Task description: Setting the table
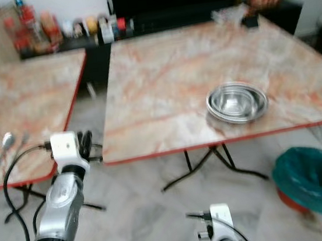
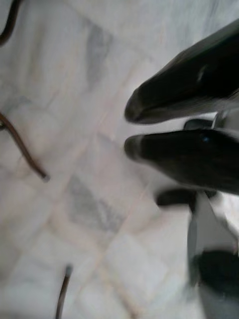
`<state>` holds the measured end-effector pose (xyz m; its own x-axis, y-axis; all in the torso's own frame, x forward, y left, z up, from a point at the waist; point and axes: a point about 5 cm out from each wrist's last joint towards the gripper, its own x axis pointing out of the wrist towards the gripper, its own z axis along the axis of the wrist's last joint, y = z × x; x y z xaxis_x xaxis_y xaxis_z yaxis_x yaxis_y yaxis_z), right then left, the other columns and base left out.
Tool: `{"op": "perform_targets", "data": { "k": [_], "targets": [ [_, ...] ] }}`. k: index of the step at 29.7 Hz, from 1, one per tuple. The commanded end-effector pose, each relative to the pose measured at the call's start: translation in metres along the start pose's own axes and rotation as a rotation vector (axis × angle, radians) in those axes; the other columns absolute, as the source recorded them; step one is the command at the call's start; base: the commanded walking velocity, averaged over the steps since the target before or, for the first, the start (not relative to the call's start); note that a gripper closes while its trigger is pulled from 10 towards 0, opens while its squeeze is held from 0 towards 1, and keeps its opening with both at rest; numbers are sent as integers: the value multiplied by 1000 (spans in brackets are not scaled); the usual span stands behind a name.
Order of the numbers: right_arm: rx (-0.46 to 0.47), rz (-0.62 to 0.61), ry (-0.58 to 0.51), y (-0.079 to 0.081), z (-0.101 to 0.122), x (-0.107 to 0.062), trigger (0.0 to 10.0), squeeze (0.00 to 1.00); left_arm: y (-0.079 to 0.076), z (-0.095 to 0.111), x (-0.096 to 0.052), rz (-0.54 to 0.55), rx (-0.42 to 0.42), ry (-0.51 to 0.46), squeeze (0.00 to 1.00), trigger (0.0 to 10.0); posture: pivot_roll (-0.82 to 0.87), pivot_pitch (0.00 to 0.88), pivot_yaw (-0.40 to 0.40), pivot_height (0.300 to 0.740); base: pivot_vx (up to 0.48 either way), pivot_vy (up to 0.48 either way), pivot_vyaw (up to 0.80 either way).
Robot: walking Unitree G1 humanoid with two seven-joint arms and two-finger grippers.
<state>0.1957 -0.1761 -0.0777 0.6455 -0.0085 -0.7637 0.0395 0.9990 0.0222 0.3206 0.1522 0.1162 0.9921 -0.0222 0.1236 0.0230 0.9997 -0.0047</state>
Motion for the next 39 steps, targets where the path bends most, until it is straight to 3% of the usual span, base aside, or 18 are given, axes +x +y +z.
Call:
{"op": "perform_targets", "data": {
  "k": [1,10,17,21,26,28,31,33,35,39],
  "targets": [
    [14,18,-4,8,1,1,10000,0,7,4,1,22,25,-6,0,10000,33,0,74,740,0,345,0],
    [24,23,-5,12,1,1,10000,0,13,-3,-8,11,83,39,0,10000,50,0,76,740,0,348,0],
    [27,19,-4,11,0,1,10000,0,16,-42,-22,-37,183,187,0,10000,50,0,77,740,0,342,0],
    [29,16,-2,10,-1,1,10000,0,6,-77,-34,-120,217,348,0,10000,31,0,90,740,0,0,0],
    [41,9,-6,10,0,1,10000,0,6,-112,-54,-156,229,543,0,10000,19,0,98,740,0,0,0],
    [42,9,-6,10,0,1,10000,0,7,-115,-56,-155,227,565,0,10000,21,0,99,740,0,0,0],
    [43,11,-7,11,1,1,10000,0,11,-129,-69,-152,215,653,0,10000,19,0,103,740,0,0,0],
    [48,13,-9,12,2,1,10000,0,19,-142,-84,-133,246,755,0,10000,15,0,106,740,0,0,0],
    [50,16,-12,13,3,2,10000,0,26,-150,-97,-95,224,828,0,10000,15,0,106,740,0,0,0],
    [53,18,-14,15,4,2,10000,0,33,-160,-113,-75,241,909,0,10000,13,0,108,740,0,0,0]
  ]
}}
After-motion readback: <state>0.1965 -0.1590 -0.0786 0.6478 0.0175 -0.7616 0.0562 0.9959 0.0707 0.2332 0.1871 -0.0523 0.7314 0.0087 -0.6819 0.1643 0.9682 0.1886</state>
